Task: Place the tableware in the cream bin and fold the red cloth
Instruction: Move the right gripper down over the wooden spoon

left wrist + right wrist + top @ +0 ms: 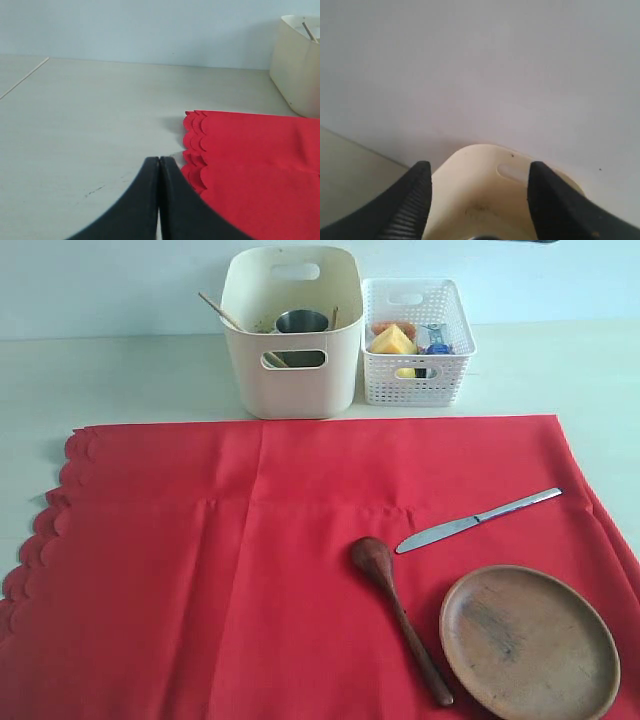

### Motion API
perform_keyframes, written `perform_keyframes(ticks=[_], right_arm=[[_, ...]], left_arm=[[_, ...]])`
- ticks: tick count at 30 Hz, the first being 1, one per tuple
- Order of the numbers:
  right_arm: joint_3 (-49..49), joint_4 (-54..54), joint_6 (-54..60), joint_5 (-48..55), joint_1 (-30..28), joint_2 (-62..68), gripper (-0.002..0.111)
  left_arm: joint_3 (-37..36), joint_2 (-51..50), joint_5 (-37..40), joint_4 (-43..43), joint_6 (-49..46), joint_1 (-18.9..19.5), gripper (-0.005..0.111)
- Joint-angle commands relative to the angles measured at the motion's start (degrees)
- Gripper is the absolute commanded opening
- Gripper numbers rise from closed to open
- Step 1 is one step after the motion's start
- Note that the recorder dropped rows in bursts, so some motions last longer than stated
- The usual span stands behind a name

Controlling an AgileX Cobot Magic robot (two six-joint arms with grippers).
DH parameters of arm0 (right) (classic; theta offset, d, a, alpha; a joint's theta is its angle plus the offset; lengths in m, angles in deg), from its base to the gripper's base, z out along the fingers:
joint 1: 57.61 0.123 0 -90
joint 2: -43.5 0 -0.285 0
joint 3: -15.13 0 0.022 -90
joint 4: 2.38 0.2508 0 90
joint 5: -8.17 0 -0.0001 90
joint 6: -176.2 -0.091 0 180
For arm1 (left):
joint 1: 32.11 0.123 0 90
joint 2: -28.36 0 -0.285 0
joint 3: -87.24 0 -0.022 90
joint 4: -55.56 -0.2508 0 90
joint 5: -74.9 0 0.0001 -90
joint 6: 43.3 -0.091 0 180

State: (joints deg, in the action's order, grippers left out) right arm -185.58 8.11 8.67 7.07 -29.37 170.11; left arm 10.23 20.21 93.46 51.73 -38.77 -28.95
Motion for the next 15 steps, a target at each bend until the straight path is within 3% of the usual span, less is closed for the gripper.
perform_keyframes(ticks=[1, 7, 15], right_arm=[[-0.45, -4.01, 1.38, 12.64, -0.21, -5.17, 0.056], [6.18, -4.02, -0.31, 22.26, -3.22, -14.15, 0.056], [21.57, -4.02, -0.45, 22.66, -6.74, -24.41, 0.056]], left_arm=[[-0.21, 0.37, -0.21, 0.11, 0.15, -0.28, 0.001], [-0.21, 0.37, -0.21, 0.11, 0.15, -0.28, 0.001], [-0.21, 0.37, -0.21, 0.11, 0.15, -0.28, 0.001]])
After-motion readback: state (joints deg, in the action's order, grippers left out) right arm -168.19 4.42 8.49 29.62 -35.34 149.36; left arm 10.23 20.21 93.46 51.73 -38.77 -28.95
